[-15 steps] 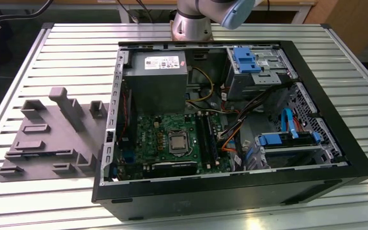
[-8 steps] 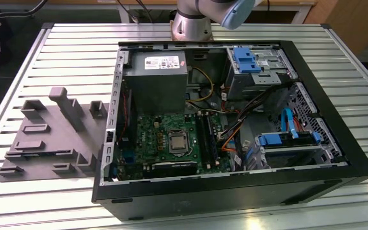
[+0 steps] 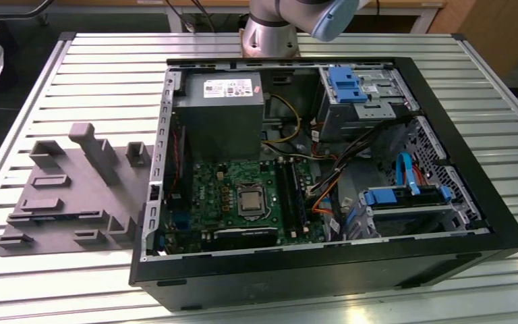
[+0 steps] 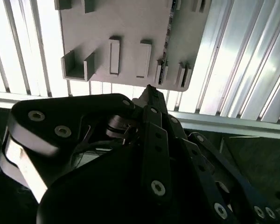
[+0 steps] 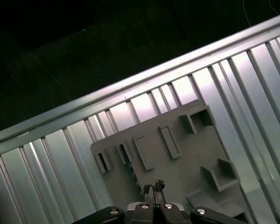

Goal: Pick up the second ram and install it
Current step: 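Pick up the second ram and move it above second insertion slot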

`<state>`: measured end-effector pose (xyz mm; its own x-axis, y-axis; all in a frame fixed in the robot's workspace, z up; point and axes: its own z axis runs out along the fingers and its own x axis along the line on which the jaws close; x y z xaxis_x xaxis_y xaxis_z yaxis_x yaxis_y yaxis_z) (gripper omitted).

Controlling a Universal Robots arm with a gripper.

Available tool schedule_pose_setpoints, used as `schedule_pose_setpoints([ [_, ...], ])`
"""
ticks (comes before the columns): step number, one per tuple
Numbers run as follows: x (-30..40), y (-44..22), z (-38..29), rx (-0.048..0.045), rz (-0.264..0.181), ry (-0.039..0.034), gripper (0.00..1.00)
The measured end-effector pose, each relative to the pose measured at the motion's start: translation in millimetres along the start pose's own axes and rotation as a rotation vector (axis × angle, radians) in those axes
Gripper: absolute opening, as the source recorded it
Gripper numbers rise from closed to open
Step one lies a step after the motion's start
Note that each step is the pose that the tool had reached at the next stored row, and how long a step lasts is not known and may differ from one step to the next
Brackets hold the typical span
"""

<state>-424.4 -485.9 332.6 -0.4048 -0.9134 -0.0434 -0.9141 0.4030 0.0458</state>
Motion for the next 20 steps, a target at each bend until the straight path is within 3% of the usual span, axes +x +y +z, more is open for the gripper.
schedule_pose_setpoints([
  [15,0.1,-0.2,3.3,-0.0120,-0.273,0.0127,0.11],
  [20,0.2,-0.2,3.5,-0.0124,-0.283,0.0131,0.11],
])
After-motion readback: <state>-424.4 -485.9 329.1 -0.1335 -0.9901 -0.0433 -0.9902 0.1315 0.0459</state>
